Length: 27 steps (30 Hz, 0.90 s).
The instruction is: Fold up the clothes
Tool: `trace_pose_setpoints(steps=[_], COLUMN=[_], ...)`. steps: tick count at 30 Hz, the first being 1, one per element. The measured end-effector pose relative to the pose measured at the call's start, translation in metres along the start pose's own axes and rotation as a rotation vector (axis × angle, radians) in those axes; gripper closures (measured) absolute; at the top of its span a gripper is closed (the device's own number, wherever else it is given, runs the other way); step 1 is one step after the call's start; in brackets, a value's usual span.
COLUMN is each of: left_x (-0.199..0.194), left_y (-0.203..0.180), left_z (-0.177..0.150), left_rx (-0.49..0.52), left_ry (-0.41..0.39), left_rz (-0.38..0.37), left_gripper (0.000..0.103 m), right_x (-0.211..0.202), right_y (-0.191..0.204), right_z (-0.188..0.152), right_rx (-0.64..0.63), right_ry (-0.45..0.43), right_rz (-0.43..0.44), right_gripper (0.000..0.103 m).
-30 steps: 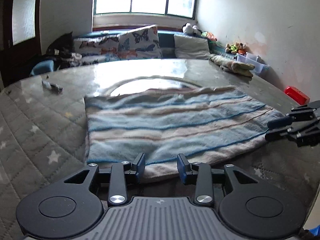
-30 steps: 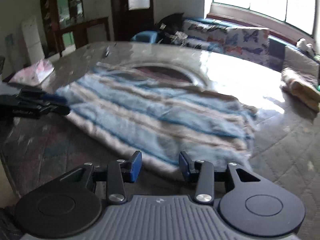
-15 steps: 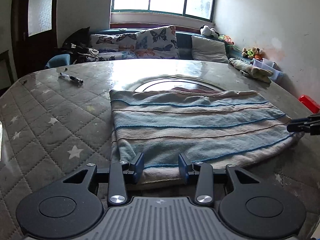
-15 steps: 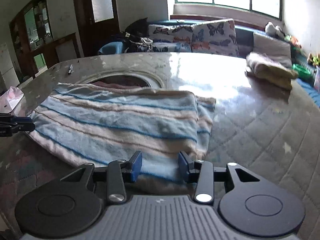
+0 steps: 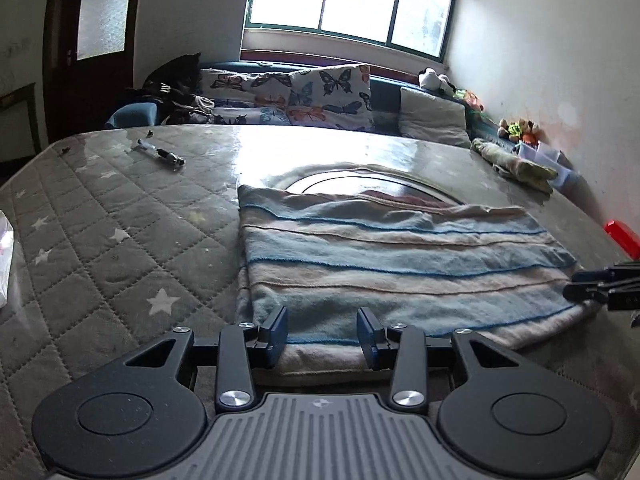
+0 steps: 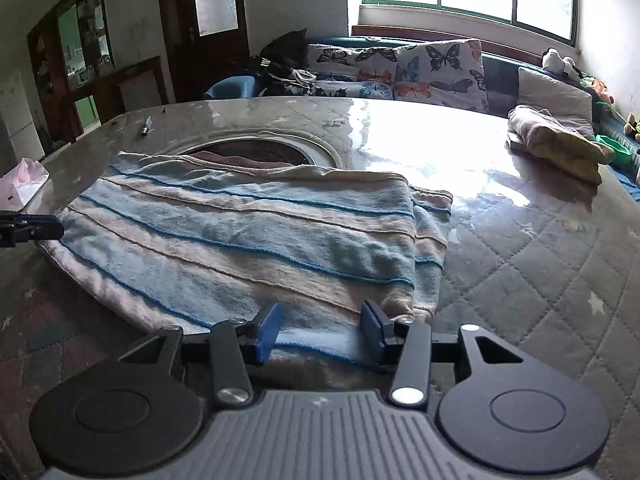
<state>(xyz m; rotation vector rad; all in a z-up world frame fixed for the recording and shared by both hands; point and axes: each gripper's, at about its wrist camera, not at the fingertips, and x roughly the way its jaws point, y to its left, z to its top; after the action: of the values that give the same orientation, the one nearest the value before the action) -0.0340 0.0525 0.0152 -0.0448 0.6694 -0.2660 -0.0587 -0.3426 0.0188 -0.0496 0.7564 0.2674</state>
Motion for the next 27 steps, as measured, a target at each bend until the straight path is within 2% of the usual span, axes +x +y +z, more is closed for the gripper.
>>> trace_pose_setpoints(steps=[3, 8, 18, 27], left_x=[0.001, 0.006, 0.064, 0.102], left_y=[0.002, 0.005, 0.010, 0.034], left_z=[0.001, 0.020, 0.074, 0.083], left_rx=[0.009, -0.001, 0.053, 0.035], left_ry=[0.009, 0.000, 0.005, 0.047], left_rz=[0.007, 0.010, 0.033, 0.052], left_gripper=[0.062, 0.062, 0.062, 0.062], right_x=[0.000, 0.001, 0.001, 0.001], right_y=[-0.001, -0.001, -0.001, -0.004], right_z=[0.000, 0.001, 0.003, 0.002], right_rx=[0.000, 0.006, 0.008, 0.026], right_ry=[0.001, 0.005, 0.011, 0.015], right_rz=[0.002, 0.006, 0.014, 0.025], right_gripper=[0.056, 0.054, 0.053, 0.052])
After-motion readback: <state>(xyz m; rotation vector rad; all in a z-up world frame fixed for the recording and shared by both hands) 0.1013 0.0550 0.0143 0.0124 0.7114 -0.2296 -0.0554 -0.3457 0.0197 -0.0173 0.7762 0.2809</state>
